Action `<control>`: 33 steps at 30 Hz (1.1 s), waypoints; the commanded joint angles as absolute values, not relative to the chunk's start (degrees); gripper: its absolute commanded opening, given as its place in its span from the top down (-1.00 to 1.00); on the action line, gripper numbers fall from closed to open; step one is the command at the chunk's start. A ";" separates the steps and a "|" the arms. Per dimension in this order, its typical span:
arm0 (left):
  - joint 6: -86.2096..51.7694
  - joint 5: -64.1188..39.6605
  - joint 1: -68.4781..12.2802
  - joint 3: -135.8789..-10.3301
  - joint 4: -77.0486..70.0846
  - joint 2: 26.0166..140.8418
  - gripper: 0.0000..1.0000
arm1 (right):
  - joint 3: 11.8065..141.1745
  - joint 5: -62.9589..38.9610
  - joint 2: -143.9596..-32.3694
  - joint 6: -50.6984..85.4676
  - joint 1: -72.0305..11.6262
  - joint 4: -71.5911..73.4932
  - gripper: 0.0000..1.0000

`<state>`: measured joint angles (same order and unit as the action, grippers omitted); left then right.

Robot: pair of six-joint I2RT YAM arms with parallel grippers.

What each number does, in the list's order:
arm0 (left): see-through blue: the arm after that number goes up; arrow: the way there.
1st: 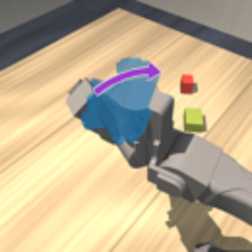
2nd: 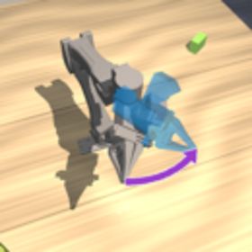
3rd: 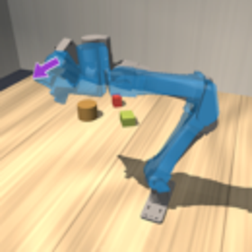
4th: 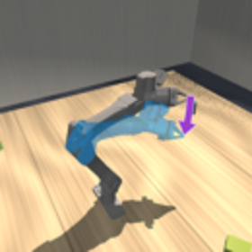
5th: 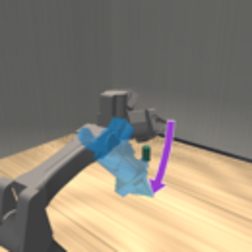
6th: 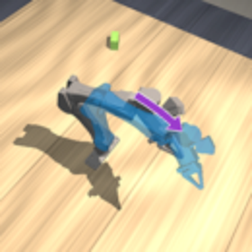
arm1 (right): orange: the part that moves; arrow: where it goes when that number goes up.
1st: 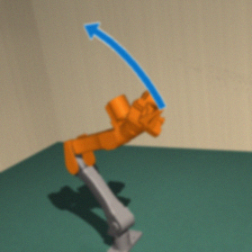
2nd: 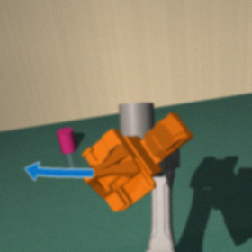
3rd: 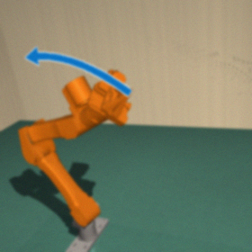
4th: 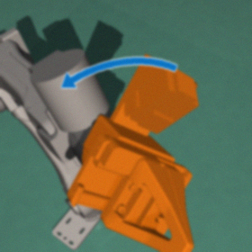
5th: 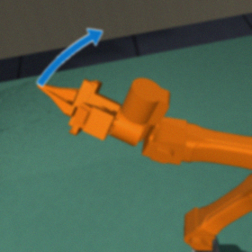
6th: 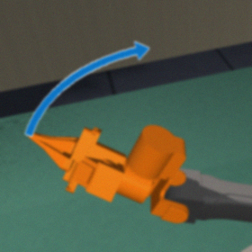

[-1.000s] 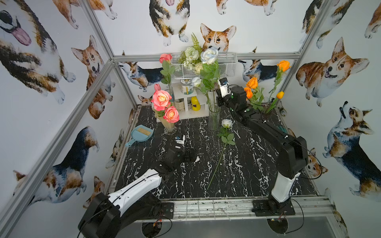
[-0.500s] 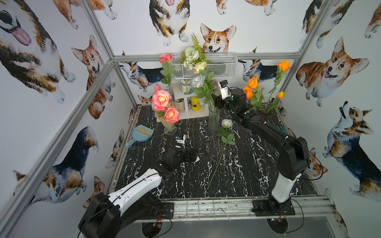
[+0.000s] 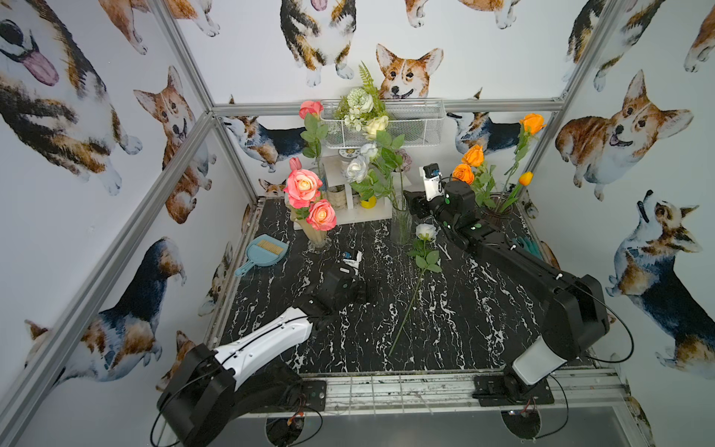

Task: Arrange the flowers in different vases according to their variety
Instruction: Insert the flower into the vase, then pick up the flower at the center of the board.

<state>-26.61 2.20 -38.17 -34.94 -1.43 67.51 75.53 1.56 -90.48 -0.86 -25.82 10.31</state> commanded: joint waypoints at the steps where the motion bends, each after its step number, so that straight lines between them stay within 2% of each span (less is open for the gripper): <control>1: -25.73 2.20 -39.85 -36.59 -0.49 69.52 -1.00 | 72.00 -0.66 -87.26 4.22 -25.76 11.50 -0.56; 11: -25.40 0.50 -45.18 -43.66 1.79 78.04 -1.00 | 62.00 -8.33 -76.46 13.20 -25.68 4.61 -0.57; 22: -24.71 0.00 -51.06 -55.42 16.30 90.96 -0.96 | 55.11 -12.13 -64.52 19.52 -23.68 -6.60 -0.57; 28: -26.38 1.41 -55.37 -59.23 24.74 94.62 -0.81 | 53.67 -13.04 -59.90 20.10 -21.16 -10.12 -0.57; 33: -27.29 1.61 -56.41 -63.19 29.33 99.91 -0.59 | 51.54 -15.76 -57.97 22.09 -18.87 -9.74 -0.56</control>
<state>-26.35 0.78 -56.18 -61.54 24.53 98.59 52.29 -13.45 -58.72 20.45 -19.35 -9.19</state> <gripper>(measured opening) 0.807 0.785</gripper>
